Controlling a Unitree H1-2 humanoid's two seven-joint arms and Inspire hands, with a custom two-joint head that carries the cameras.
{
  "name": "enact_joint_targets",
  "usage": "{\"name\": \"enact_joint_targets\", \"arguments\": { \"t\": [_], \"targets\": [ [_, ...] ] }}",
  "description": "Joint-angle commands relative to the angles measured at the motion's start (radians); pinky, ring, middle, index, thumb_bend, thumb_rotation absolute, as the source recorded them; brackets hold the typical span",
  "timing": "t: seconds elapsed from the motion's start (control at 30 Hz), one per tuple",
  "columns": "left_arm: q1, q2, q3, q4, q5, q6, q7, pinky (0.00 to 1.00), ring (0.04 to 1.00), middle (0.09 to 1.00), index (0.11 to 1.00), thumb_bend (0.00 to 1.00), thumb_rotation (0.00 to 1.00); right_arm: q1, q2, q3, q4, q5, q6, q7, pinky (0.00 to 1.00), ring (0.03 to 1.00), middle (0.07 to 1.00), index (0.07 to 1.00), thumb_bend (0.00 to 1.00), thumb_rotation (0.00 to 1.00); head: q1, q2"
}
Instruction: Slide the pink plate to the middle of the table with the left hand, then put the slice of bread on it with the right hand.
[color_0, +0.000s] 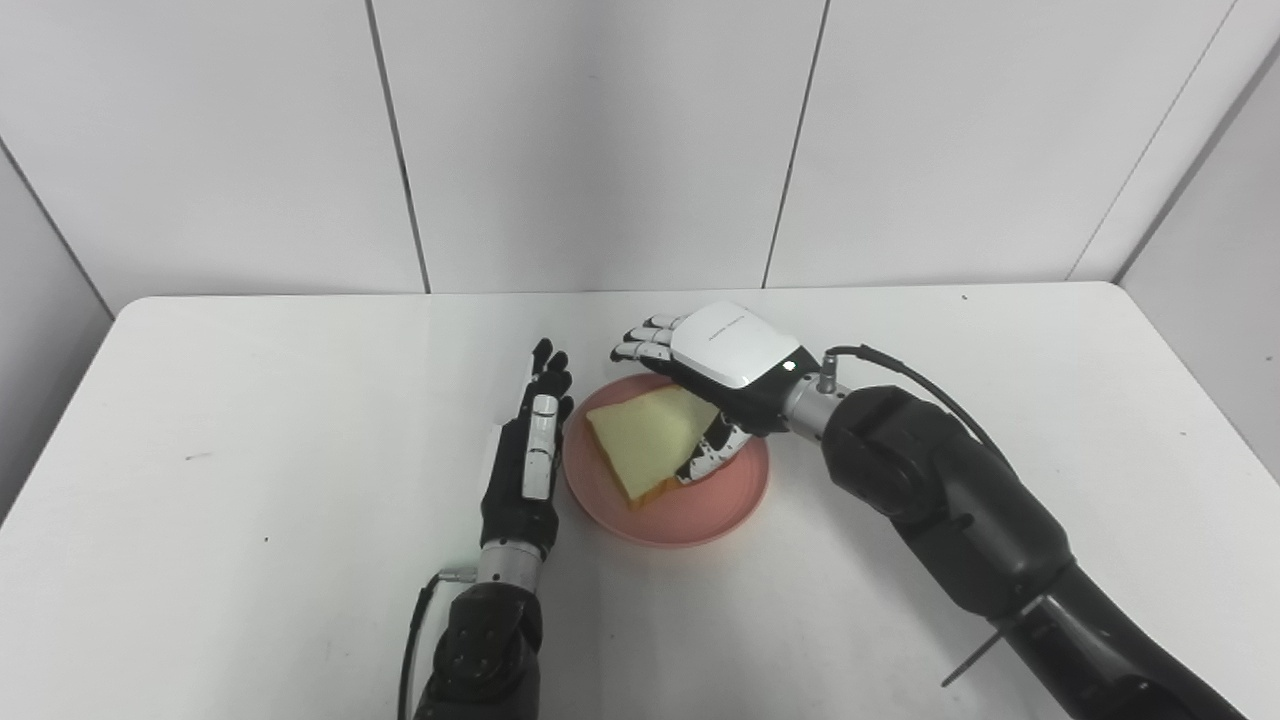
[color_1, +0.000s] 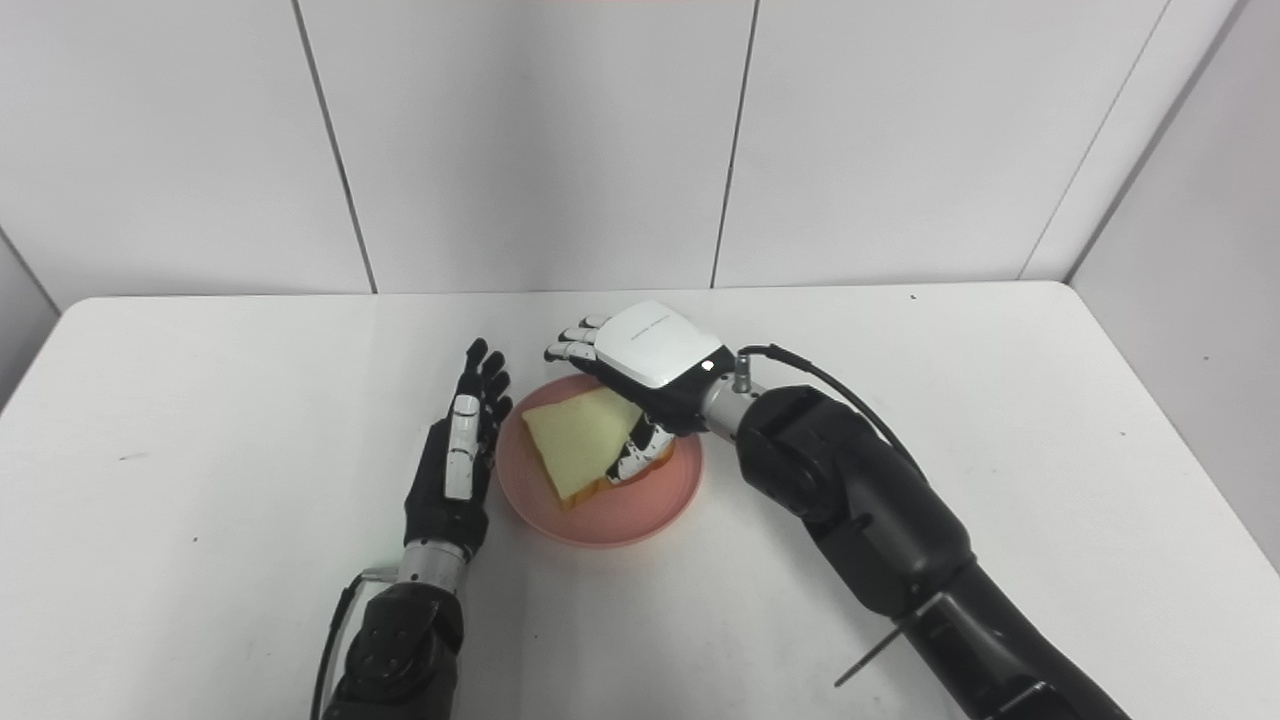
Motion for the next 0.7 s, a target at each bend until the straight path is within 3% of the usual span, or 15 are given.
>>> {"name": "enact_joint_targets", "arguments": {
  "t": [0.0,0.13,0.33,0.43,0.57,0.67],
  "targets": [
    [0.007,0.009,0.007,-0.005,-0.009,0.005,-0.007,1.00,1.000,1.000,0.977,0.69,1.00,-0.012,-0.022,-0.037,-0.061,0.032,0.018,0.010,0.96,0.988,0.954,0.903,0.81,0.29,0.001,0.001],
    [0.015,0.012,0.013,-0.034,-0.009,0.026,-0.005,1.00,1.000,1.000,0.970,0.71,1.00,0.026,-0.035,-0.086,-0.122,0.078,0.021,0.020,0.99,1.000,0.996,0.943,0.83,0.29,0.001,0.004],
    [0.014,0.006,0.031,-0.047,-0.002,0.026,0.018,1.00,1.000,0.992,0.983,0.70,1.00,0.092,-0.045,-0.170,-0.138,0.160,-0.008,-0.029,0.98,1.000,1.000,0.992,0.84,0.33,0.003,0.010],
    [0.016,0.008,0.033,-0.056,0.006,0.027,0.027,1.00,1.000,0.999,0.994,0.70,1.00,0.145,-0.011,-0.245,-0.112,0.292,-0.017,-0.086,0.98,1.000,1.000,0.999,0.81,0.36,0.012,0.013],
    [0.020,0.016,0.032,-0.055,0.015,0.009,0.030,1.00,1.000,1.000,1.000,0.70,1.00,0.211,0.052,-0.325,-0.083,0.466,-0.006,-0.133,0.92,1.000,1.000,1.000,0.76,0.48,0.010,0.012],
    [0.025,0.019,0.031,-0.065,0.015,0.005,0.031,1.00,1.000,1.000,1.000,0.70,1.00,0.244,0.099,-0.371,-0.057,0.600,-0.011,-0.148,0.93,1.000,1.000,1.000,0.75,0.59,0.007,0.010]
  ]
}}
